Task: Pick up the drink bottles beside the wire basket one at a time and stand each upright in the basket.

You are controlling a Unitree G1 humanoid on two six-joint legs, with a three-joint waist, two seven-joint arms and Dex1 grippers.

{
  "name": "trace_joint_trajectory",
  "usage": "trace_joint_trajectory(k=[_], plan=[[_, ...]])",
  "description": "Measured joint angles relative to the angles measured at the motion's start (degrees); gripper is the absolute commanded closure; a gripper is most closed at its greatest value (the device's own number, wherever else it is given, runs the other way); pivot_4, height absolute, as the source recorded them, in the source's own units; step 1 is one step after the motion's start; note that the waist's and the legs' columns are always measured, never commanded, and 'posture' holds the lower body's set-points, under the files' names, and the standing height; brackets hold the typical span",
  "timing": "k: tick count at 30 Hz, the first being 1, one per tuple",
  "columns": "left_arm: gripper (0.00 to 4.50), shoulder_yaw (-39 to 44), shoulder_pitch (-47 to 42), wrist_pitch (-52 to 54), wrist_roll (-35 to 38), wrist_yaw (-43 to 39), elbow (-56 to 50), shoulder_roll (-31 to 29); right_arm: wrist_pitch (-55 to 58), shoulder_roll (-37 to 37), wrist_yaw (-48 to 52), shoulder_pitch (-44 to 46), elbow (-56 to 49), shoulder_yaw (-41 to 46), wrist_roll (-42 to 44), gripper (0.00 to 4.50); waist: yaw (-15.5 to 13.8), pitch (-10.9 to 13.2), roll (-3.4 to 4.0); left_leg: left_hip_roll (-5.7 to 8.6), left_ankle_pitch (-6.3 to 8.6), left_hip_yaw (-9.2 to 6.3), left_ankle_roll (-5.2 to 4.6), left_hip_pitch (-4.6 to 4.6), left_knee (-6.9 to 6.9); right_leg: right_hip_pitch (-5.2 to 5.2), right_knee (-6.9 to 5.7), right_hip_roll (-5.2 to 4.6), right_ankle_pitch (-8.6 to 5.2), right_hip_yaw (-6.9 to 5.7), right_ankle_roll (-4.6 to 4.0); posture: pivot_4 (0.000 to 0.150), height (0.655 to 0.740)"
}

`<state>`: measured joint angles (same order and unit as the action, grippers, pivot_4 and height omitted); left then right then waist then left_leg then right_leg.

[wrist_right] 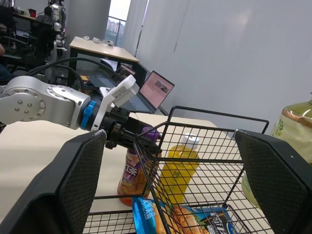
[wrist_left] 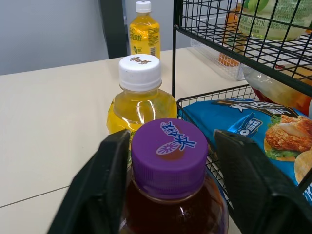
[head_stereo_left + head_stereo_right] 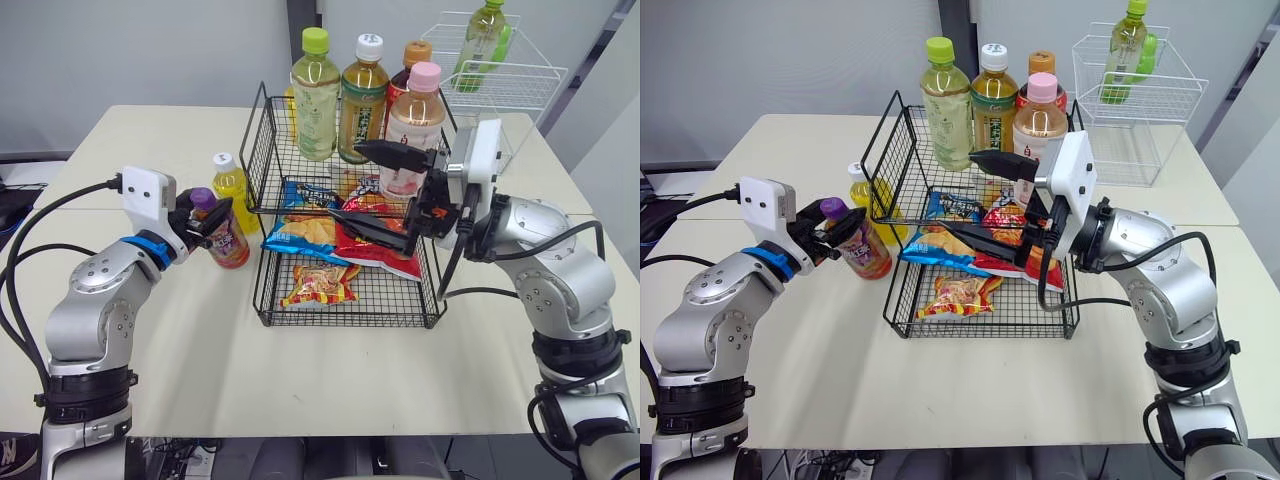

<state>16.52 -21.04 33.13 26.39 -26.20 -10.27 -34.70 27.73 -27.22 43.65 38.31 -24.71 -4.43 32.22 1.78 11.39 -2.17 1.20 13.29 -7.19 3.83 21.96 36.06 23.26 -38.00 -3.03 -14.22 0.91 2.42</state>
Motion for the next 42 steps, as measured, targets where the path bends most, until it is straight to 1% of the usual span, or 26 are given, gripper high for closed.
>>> trace_joint_trajectory(k=[1, 2, 8, 11, 15, 20, 23, 26, 29, 33, 36, 39, 42], plan=[[3.11, 0.11, 0.00, -0.07, -0.08, 0.03, 0.01, -0.04, 0.09, -0.07, 0.00, -0.05, 0.00, 0.02, 0.01, 0.00, 0.00, 0.00, 0.00, 0.00, 0.00, 0.00, 0.00, 0.00, 0.00, 0.00, 0.00, 0.00, 0.00, 0.00, 0.00, 0.150, 0.7400], [3.15, 0.23, 0.02, -0.07, -0.09, 0.04, 0.04, -0.04, 0.12, -0.12, 0.00, -0.08, 0.00, 0.10, 0.02, 0.00, -0.01, 0.00, 0.00, 0.00, 0.00, 0.00, 0.00, 0.00, 0.00, 0.00, 0.00, 0.00, 0.00, 0.00, 0.00, 0.150, 0.7400], [3.15, 0.60, 0.23, -0.02, 0.21, -0.97, 0.05, -0.50, 0.14, -0.24, 0.16, -0.09, 0.00, 0.18, 0.06, 0.00, 0.00, 0.00, 0.00, 0.00, 0.00, 0.00, 0.00, 0.00, 0.00, 0.00, 0.00, 0.00, 0.00, -0.01, 0.00, 0.150, 0.7400], [3.15, 1.67, 0.25, 0.87, 2.15, -3.45, 0.17, -1.67, 0.17, -0.31, 0.30, -0.09, 0.00, 0.18, 0.14, 0.00, 0.02, 0.01, 0.00, -0.01, 0.00, -0.01, 0.00, 0.05, 0.00, 0.04, 0.01, 0.01, 0.00, -0.02, 0.00, 0.150, 0.7400], [3.15, 4.62, -2.19, 4.35, 7.31, -7.50, 0.10, -6.69, 0.18, -0.17, 0.32, -0.08, 0.15, 0.18, 0.55, 0.00, 0.04, 0.04, -0.02, -0.02, 0.00, -0.08, 0.00, 0.14, 0.00, 0.10, 0.02, 0.02, 0.00, -0.09, 0.00, 0.150, 0.7400], [3.15, 8.78, -8.91, 10.49, 14.73, -12.27, 0.25, -14.55, -0.13, 0.50, 0.31, -0.05, 0.83, 0.35, 0.50, 0.00, 0.09, 0.04, -0.02, 0.00, 0.00, -0.07, 0.00, 0.15, 0.00, 0.09, 0.04, 0.02, -0.01, -0.09, 0.02, 0.150, 0.7400], [3.15, 10.11, -14.33, 14.56, 19.11, -15.82, 3.42, -19.89, -0.65, 0.72, 0.23, -0.04, 1.28, 0.42, 0.33, 0.00, 0.18, 0.06, -0.01, 0.00, 0.00, -0.07, 0.00, 0.15, -0.01, 0.10, 0.03, 0.03, -0.04, -0.10, 0.06, 0.150, 0.7400], [3.15, 9.88, -22.32, 17.84, 21.84, -18.87, 8.21, -24.26, -1.53, 0.97, 0.04, -0.01, 1.42, 0.45, -0.24, 0.00, 0.18, 0.06, -0.01, -0.01, 0.00, -0.10, 0.00, 0.17, -0.01, 0.10, 0.04, 0.04, -0.16, -0.14, 0.25, 0.150, 0.7400], [3.15, 7.80, -30.31, 18.98, 22.77, -21.74, 11.73, -26.33, -2.26, 1.47, -0.32, -0.03, 1.50, 0.58, -0.82, 0.00, 0.11, 0.06, -0.01, 0.01, 0.00, -0.10, 0.00, 0.17, -0.01, 0.09, 0.03, 0.03, -0.16, -0.13, 0.27, 0.150, 0.7400], [3.15, 2.55, -41.81, 19.37, 22.59, -24.62, 17.55, -25.70, -2.44, 2.04, -1.55, -0.13, 1.36, 0.94, -1.84, 0.00, 0.04, 0.07, -0.02, 0.01, -0.01, -0.15, 0.01, 0.21, 0.01, 0.09, 0.02, 0.04, -0.17, -0.17, 0.27, 0.150, 0.7400], [3.15, -1.19, -49.30, 19.39, 22.12, -26.46, 20.14, -23.05, -2.44, 2.12, -2.71, -0.42, 1.03, 1.29, -1.95, 0.00, 0.04, 0.07, -0.02, 0.03, 0.00, -0.13, 0.00, 0.22, 0.01, 0.09, 0.02, 0.03, -0.17, -0.15, 0.28, 0.150, 0.7400], [3.15, -5.50, -53.85, 18.61, 20.49, -28.61, 21.91, -17.31, -2.46, 2.21, -4.63, -1.47, -0.13, 2.05, -2.31, 0.00, -0.05, 0.07, -0.01, 0.04, -0.01, -0.15, 0.01, 0.22, 0.01, 0.09, 0.00, 0.02, -0.17, -0.16, 0.28, 0.150, 0.7400], [3.15, -9.13, -54.41, 16.55, 18.22, -30.09, 24.29, -11.52, -2.46, 1.95, -6.77, -2.76, -2.34, 3.11, -3.23, 0.00, 0.09, 0.07, 0.00, 0.03, -0.01, -0.13, 0.01, 0.21, 0.01, 0.11, -0.02, 0.03, -0.16, -0.12, 0.26, 0.150, 0.7400]])
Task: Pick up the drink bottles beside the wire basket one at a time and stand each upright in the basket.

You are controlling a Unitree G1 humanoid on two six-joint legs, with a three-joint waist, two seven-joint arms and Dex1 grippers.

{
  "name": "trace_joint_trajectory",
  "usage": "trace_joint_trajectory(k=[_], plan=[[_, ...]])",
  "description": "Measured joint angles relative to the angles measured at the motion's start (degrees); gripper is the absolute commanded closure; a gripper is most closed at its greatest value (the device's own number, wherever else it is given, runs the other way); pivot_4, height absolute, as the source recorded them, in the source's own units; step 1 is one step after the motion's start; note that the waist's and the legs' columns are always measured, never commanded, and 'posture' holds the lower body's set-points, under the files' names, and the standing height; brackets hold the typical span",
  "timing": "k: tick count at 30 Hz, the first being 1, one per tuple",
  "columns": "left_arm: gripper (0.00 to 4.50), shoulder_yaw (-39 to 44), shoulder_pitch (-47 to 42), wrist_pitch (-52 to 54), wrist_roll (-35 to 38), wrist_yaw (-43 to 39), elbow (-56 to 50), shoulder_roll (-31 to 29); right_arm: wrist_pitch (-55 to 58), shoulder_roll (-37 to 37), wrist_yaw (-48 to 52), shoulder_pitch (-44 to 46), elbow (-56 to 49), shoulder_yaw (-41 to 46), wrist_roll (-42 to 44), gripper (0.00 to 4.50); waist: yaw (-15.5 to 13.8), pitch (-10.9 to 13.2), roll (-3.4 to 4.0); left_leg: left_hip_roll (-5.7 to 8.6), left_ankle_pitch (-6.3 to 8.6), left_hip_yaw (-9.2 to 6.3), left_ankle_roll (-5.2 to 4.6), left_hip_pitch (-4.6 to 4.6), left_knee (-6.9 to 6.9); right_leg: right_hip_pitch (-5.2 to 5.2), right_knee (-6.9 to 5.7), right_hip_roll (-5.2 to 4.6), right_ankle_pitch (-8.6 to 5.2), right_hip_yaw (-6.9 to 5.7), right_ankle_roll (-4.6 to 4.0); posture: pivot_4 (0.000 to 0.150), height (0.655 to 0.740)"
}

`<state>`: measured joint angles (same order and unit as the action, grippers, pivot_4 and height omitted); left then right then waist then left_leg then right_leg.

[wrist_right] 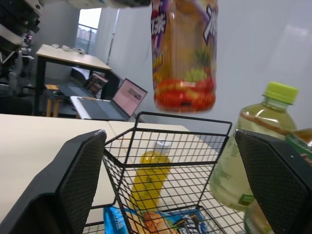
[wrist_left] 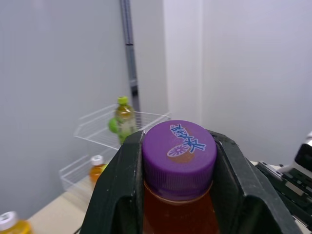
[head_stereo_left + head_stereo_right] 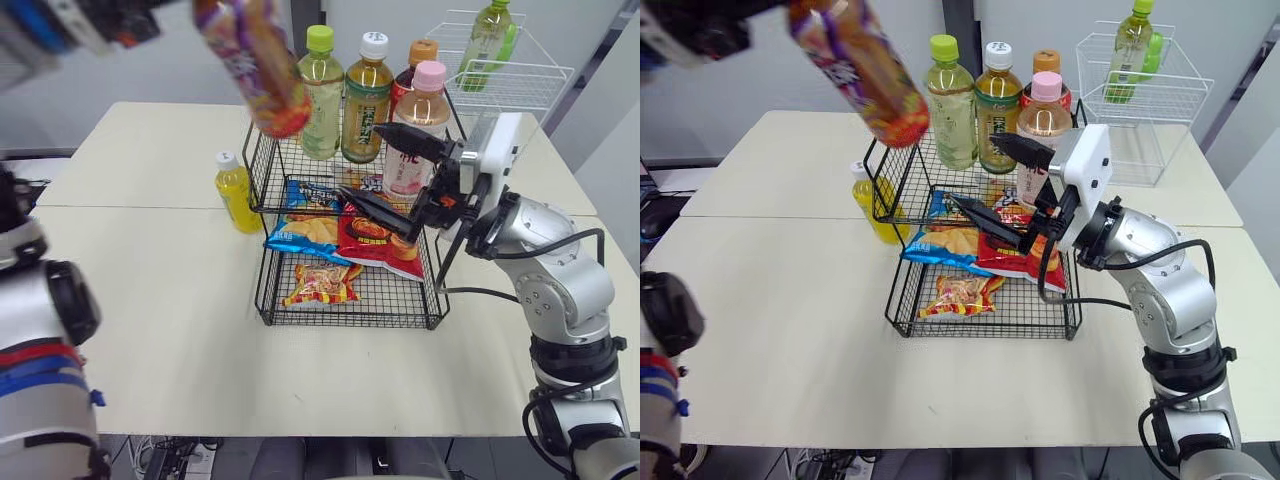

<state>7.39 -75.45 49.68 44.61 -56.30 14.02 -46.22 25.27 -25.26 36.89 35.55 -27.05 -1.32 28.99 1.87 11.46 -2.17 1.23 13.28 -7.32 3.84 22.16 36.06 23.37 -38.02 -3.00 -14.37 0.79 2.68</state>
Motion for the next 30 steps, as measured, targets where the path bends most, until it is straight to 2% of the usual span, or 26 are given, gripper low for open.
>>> trace_joint_trajectory(k=[8, 12, 18, 20, 27, 30], plan=[[3.15, -7.60, 0.40, -8.26, -8.15, -3.23, 3.37, 11.89, 1.87, -1.60, -5.77, -4.84, -6.64, 2.20, -0.92, 0.00, 0.31, 0.00, 0.00, 0.02, -0.02, 0.11, 0.02, 0.74, 0.07, 0.76, -0.12, -0.03, 0.16, 0.11, -0.24, 0.150, 0.7400], [3.15, -10.63, 1.10, -12.33, -12.75, -4.58, 6.46, 14.55, 3.33, -2.38, -7.89, -6.02, -8.95, 2.49, -0.89, 0.00, 0.74, 0.01, 0.02, 0.02, -0.01, 0.15, -0.01, 0.74, 0.05, 0.79, -0.12, -0.02, 0.16, 0.13, -0.24, 0.150, 0.7400], [3.15, -10.39, 0.60, -15.80, -15.82, -5.93, 9.71, 15.43, 4.70, -3.49, -9.59, -7.08, -10.95, 3.24, -0.70, 0.00, 0.85, 0.01, 0.02, 0.03, -0.01, 0.14, -0.02, 0.73, 0.08, 0.73, -0.11, -0.03, 0.17, 0.11, -0.23, 0.150, 0.7400], [2.40, -10.33, 0.46, -16.18, -16.14, -6.35, 10.22, 16.04, 5.05, -3.51, -9.78, -7.08, -11.07, 3.52, -0.66, 0.00, 0.83, 0.01, 0.02, 0.04, -0.01, 0.13, -0.02, 0.71, 0.09, 0.70, -0.11, -0.03, 0.17, 0.11, -0.21, 0.150, 0.7400], [0.20, -8.22, 0.47, -14.97, -15.74, -6.60, 10.19, 16.26, 5.40, -3.57, -9.35, -6.89, -11.04, 3.52, -0.05, 0.00, 0.95, 0.01, 0.02, 0.03, -0.01, 0.12, -0.02, 0.72, 0.10, 0.72, -0.12, -0.02, 0.17, 0.11, -0.21, 0.150, 0.7400], [0.07, -6.07, 0.62, -13.39, -15.09, -5.69, 7.95, 15.71, 5.40, -3.68, -8.52, -6.13, -10.64, 3.50, 0.62, 0.00, 1.04, 0.01, 0.02, 0.03, -0.01, 0.12, -0.02, 0.72, 0.10, 0.71, -0.13, -0.02, 0.18, 0.11, -0.21, 0.150, 0.7400]])
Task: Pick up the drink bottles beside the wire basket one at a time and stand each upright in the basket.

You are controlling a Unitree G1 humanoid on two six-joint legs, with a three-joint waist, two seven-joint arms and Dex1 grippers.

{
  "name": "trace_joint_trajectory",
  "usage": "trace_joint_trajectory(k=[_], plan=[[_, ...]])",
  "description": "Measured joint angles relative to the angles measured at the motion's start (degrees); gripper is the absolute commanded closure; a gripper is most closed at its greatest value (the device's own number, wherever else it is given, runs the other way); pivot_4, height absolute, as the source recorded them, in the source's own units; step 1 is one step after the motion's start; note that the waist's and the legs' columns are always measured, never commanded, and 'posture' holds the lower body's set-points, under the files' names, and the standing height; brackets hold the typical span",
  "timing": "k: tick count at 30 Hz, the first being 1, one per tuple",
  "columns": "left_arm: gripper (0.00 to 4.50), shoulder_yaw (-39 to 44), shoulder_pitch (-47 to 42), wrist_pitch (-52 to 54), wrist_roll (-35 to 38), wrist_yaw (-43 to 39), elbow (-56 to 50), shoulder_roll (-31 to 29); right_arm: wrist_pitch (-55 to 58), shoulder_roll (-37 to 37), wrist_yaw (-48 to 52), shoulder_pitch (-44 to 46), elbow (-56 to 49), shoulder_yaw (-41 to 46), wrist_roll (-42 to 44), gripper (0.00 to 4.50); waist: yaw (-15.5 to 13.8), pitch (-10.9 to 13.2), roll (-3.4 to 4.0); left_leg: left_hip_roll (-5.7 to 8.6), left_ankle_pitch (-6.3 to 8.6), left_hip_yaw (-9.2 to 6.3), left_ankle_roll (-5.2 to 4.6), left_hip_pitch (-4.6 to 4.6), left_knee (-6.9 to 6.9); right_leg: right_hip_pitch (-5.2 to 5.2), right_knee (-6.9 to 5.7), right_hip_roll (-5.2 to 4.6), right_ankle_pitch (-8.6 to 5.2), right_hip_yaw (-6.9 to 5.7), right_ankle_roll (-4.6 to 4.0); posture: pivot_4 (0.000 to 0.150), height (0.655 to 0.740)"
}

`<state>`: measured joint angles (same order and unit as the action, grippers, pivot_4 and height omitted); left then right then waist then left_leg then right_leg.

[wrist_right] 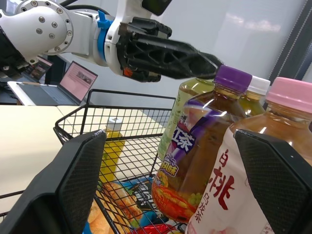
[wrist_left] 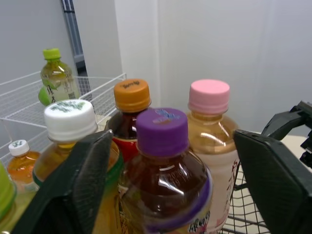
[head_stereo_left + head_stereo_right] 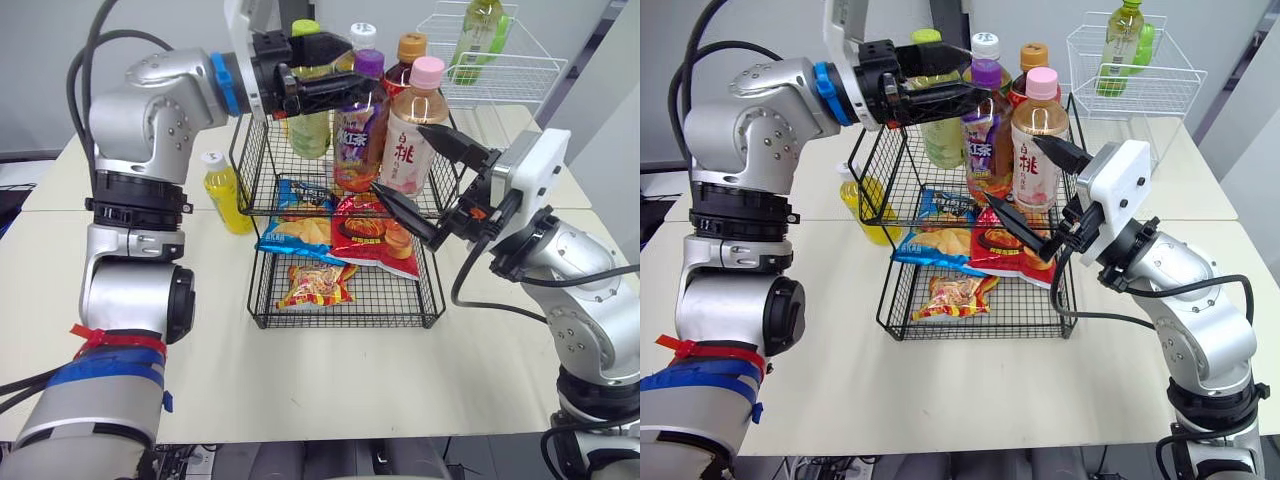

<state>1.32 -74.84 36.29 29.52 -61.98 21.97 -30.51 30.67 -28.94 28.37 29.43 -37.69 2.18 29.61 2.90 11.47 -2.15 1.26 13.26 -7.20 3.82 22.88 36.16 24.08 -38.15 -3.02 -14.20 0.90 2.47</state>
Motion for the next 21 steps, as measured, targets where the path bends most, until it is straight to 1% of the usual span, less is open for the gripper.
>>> trace_joint_trajectory(k=[3, 4, 5, 9, 12, 14, 16, 19, 20, 21], plan=[[0.07, 3.24, 1.62, 2.61, 1.99, 1.58, -4.14, -1.54, 0.00, -0.16, 1.31, 1.09, 0.74, -0.09, 0.85, 0.00, 0.16, 0.00, 0.01, -0.01, 0.00, -0.01, 0.00, -0.03, -0.01, -0.01, -0.02, 0.00, 0.00, 0.00, 0.00, 0.150, 0.7400], [0.07, 4.93, 3.35, 4.06, 2.68, 2.82, -6.11, -2.68, 0.00, -0.17, 1.96, 1.33, 1.41, -0.29, 0.99, 0.00, 0.20, -0.01, 0.01, -0.01, 0.00, -0.01, 0.00, -0.04, -0.01, -0.01, -0.04, 0.00, 0.00, 0.00, 0.00, 0.150, 0.7400], [0.07, 5.24, 3.64, 4.32, 2.87, 2.93, -6.27, -2.83, 0.00, -0.17, 2.04, 1.35, 1.54, -0.28, 1.00, 0.00, 0.23, -0.01, 0.01, -0.02, 0.00, 0.00, 0.00, -0.05, 0.00, 0.00, -0.04, 0.00, 0.00, 0.01, 0.00, 0.150, 0.7400], [0.07, 10.77, 10.77, 8.16, 4.55, 7.95, -12.71, -7.24, 0.00, -0.09, 4.62, 3.06, 3.06, -1.31, 2.63, 0.00, 0.66, 0.00, 0.01, -0.05, 0.00, 0.01, 0.00, -0.08, -0.01, 0.02, -0.09, 0.01, 0.00, 0.04, -0.01, 0.150, 0.7400], [0.07, 17.44, 18.18, 9.64, 4.55, 13.68, -17.33, -12.26, 0.51, 0.34, 7.84, 4.97, 4.99, -2.78, 5.13, 0.00, 0.84, -0.01, 0.01, -0.08, 0.00, -0.01, 0.01, -0.11, -0.03, 0.02, -0.10, 0.02, 0.00, 0.02, -0.01, 0.150, 0.7400], [0.07, 21.68, 23.92, 9.76, 4.42, 15.90, -19.90, -15.09, 1.08, 0.69, 9.95, 5.76, 6.09, -4.21, 6.29, 0.00, 0.74, -0.01, 0.02, -0.07, 0.00, -0.03, 0.01, -0.10, -0.03, 0.01, -0.10, 0.01, 0.00, 0.00, -0.01, 0.150, 0.7400], [0.07, 26.29, 31.62, 10.38, 4.57, 17.18, -23.28, -17.51, 1.16, 1.17, 11.95, 6.57, 7.64, -5.89, 7.11, 0.00, 0.63, -0.01, 0.02, -0.06, 0.00, 0.01, 0.01, -0.12, -0.03, 0.01, -0.09, -0.01, 0.00, 0.04, -0.01, 0.150, 0.7400], [0.07, 33.99, 44.18, 12.39, 6.04, 18.07, -28.81, -18.15, 1.07, 2.12, 14.72, 8.42, 10.23, -7.58, 7.49, 0.00, 0.37, -0.02, 0.01, -0.06, 0.00, 0.01, 0.01, -0.13, -0.01, -0.02, -0.07, -0.03, 0.01, 0.04, -0.02, 0.150, 0.7400], [0.07, 38.28, 51.18, 13.33, 6.85, 18.26, -32.45, -17.78, 1.01, 2.76, 15.97, 9.45, 11.57, -8.57, 7.48, 0.00, 0.36, -0.03, -0.01, -0.08, 0.00, 0.02, 0.01, -0.12, -0.01, -0.01, -0.01, -0.03, 0.01, 0.04, -0.02, 0.150, 0.7400], [0.07, 41.24, 56.35, 14.24, 7.68, 18.57, -35.30, -16.53, 0.86, 2.89, 16.92, 9.89, 12.48, -8.85, 7.46, 0.00, 0.33, -0.03, -0.01, -0.07, 0.00, 0.02, 0.01, -0.12, -0.02, -0.01, -0.02, -0.06, 0.01, 0.05, -0.03, 0.150, 0.7400]])
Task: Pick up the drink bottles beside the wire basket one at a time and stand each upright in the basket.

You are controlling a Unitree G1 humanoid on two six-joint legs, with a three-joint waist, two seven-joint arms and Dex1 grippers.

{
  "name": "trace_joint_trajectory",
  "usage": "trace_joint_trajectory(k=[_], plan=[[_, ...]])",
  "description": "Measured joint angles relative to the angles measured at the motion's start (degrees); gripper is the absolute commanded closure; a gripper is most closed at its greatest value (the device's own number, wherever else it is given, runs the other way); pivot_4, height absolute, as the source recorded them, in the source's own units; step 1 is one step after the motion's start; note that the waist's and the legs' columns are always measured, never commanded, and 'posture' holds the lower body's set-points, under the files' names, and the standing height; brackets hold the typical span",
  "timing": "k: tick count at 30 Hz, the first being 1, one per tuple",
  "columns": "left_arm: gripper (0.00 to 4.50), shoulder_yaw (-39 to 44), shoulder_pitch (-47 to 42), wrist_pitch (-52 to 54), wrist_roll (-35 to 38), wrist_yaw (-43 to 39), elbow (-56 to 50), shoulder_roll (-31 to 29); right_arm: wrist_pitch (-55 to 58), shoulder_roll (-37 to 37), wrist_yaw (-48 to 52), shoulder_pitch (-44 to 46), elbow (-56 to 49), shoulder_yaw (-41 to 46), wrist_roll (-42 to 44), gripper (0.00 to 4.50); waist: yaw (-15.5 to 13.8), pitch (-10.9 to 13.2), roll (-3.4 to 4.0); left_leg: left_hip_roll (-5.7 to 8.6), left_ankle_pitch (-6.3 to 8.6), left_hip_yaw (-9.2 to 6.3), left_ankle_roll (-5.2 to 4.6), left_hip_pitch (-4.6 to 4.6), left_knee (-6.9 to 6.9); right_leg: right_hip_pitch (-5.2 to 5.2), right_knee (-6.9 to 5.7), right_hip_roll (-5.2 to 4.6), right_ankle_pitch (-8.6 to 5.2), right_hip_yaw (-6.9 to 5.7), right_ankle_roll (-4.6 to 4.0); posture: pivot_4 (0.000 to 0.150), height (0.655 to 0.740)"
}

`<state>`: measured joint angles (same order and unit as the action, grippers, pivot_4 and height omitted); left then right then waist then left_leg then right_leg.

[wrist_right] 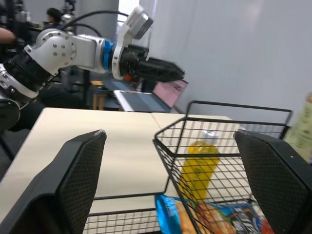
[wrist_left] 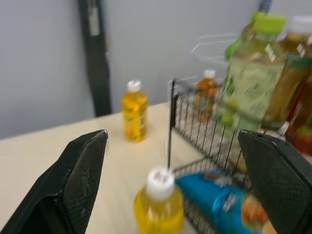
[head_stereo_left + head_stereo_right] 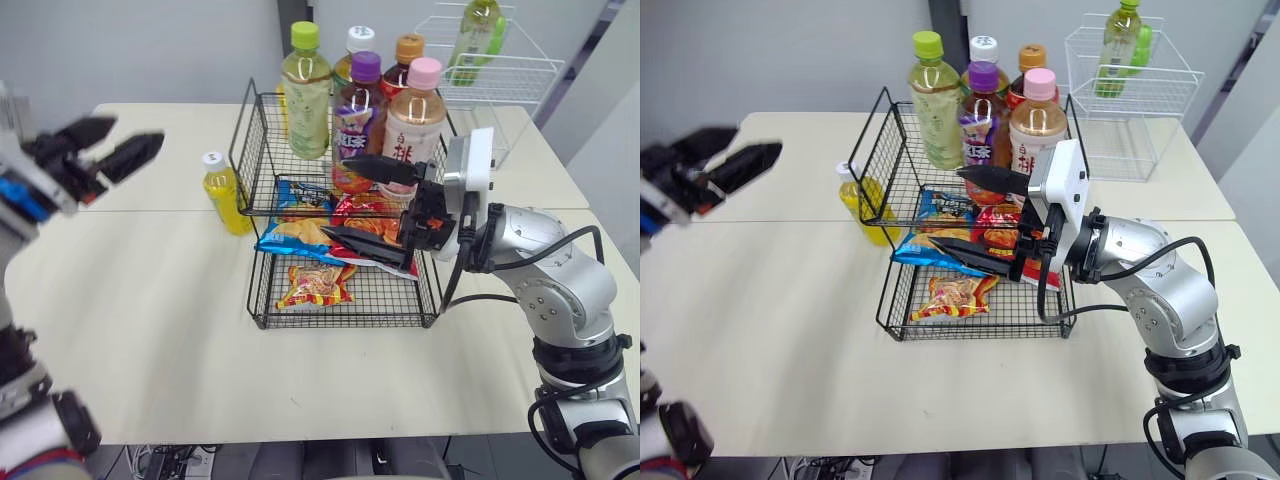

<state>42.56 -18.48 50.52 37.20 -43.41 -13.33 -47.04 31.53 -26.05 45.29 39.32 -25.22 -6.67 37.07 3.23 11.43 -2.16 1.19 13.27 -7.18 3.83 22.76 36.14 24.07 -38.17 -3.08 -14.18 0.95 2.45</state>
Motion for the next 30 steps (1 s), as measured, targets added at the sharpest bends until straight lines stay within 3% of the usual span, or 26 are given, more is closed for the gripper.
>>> trace_joint_trajectory(k=[6, 10, 14, 20, 25, 30], plan=[[0.07, 11.78, 23.54, 1.59, 5.92, 2.31, -15.40, 10.87, -1.49, 2.02, 4.42, 2.17, 4.40, -1.76, -0.18, 0.00, -1.42, -0.05, -0.08, -0.04, 0.00, -0.05, 0.01, -0.03, 0.02, -0.06, 0.09, 0.01, 0.01, -0.06, -0.02, 0.150, 0.7400], [0.07, 14.02, 29.75, 1.52, 9.38, 5.51, -19.96, 13.39, -2.50, 2.69, 6.40, 2.60, 6.07, -2.46, -0.62, 0.00, -2.00, -0.06, -0.10, 0.00, -0.01, -0.17, 0.02, -0.41, 0.03, -0.59, 0.19, 0.02, 0.01, -0.17, -0.05, 0.150, 0.7400], [0.07, 13.81, 29.26, 1.24, 12.31, 8.79, -21.85, 13.09, -3.32, 2.89, 7.00, 2.71, 6.82, -2.51, -1.89, 0.00, -2.04, -0.07, -0.11, -0.02, 0.00, -0.04, 0.02, -0.87, -0.02, -0.92, 0.22, 0.03, -0.06, -0.10, 0.00, 0.150, 0.7400], [0.07, 2.60, 16.86, -2.33, 10.10, 14.02, -18.47, 9.82, -3.54, 3.03, 4.61, 2.54, 6.19, -2.18, -3.88, 0.00, -2.22, -0.08, -0.12, 0.00, 0.00, -0.06, 0.03, -0.86, -0.03, -0.89, 0.16, 0.09, -0.01, -0.08, -0.07, 0.150, 0.7400], [0.07, -12.10, 2.80, -7.90, 1.55, 16.89, -7.53, 9.16, -3.53, 1.90, 0.85, 1.02, 3.60, -0.89, -6.06, 0.00, -1.87, -0.08, -0.12, 0.03, 0.01, 0.04, 0.02, -0.84, -0.05, -0.85, 0.17, 0.06, 0.01, 0.00, -0.03, 0.150, 0.7400], [0.07, -24.61, -12.57, -15.13, -8.35, 19.15, 8.63, 12.39, -3.05, 1.11, -3.38, -0.69, 0.43, 0.12, -8.07, 0.00, -1.60, -0.08, -0.12, 0.05, 0.01, -0.02, 0.02, -0.80, -0.05, -0.84, 0.19, 0.05, 0.03, -0.05, 0.00, 0.150, 0.7400]])
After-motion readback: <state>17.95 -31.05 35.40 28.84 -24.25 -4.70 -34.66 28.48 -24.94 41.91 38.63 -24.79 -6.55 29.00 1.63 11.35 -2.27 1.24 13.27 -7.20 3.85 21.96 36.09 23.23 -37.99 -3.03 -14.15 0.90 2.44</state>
